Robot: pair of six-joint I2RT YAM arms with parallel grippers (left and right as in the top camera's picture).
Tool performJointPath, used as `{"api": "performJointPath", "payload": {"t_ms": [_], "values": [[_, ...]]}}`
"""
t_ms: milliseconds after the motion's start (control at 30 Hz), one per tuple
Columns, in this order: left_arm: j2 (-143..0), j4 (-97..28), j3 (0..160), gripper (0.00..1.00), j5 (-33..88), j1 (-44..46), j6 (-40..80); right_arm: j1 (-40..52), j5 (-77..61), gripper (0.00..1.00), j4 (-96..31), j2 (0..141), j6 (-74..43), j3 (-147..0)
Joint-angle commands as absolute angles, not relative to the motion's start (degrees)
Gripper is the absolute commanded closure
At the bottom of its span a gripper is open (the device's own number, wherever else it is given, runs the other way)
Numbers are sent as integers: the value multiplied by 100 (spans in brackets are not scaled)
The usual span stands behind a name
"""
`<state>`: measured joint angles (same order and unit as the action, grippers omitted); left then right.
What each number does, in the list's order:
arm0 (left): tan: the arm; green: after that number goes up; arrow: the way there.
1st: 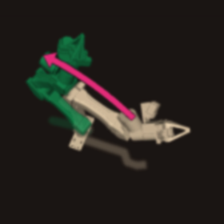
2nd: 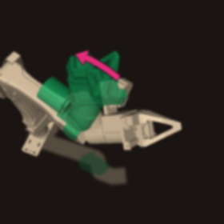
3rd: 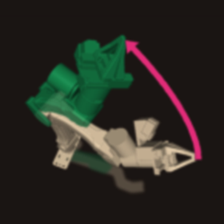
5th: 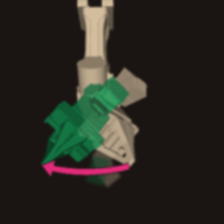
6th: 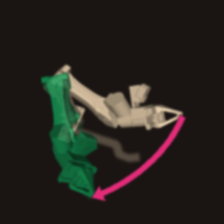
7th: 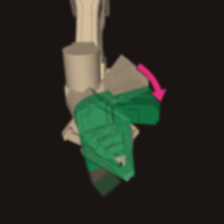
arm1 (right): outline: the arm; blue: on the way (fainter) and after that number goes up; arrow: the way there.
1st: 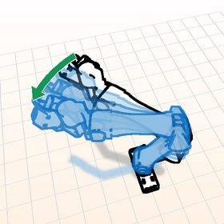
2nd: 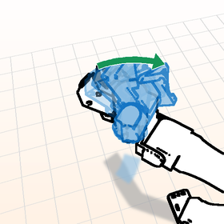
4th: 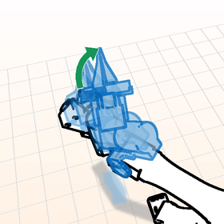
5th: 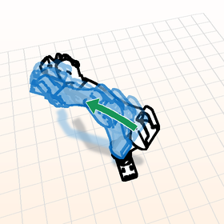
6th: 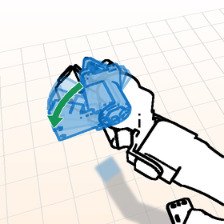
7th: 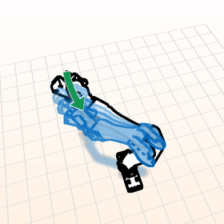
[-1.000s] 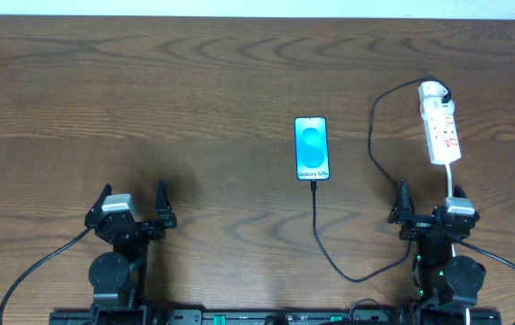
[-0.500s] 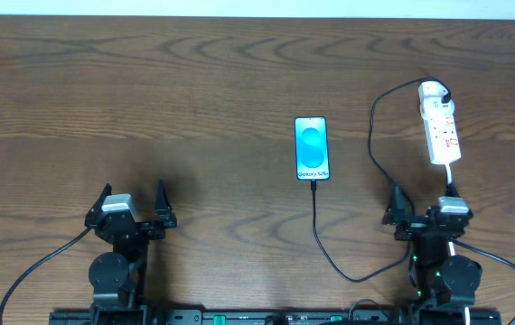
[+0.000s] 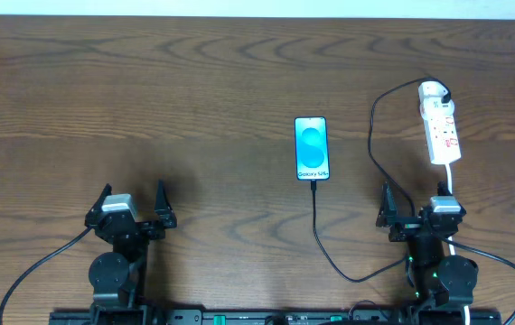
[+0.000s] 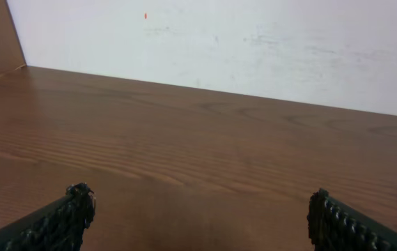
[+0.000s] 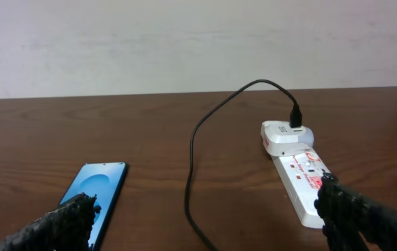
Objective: Plug charger to phone and switch on socket
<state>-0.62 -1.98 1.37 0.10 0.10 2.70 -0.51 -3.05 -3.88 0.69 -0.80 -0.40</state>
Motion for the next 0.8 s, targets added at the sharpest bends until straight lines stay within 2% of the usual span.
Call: {"api": "performJointPath", "payload": {"t_ms": [0,767], "values": [[-23,-403,23,0,-60,12,172,14,-318,1,-410,38,-14,-32],[-23,-403,23,0,-60,12,172,10,-207,1,-412,38,-14,-32]]}}
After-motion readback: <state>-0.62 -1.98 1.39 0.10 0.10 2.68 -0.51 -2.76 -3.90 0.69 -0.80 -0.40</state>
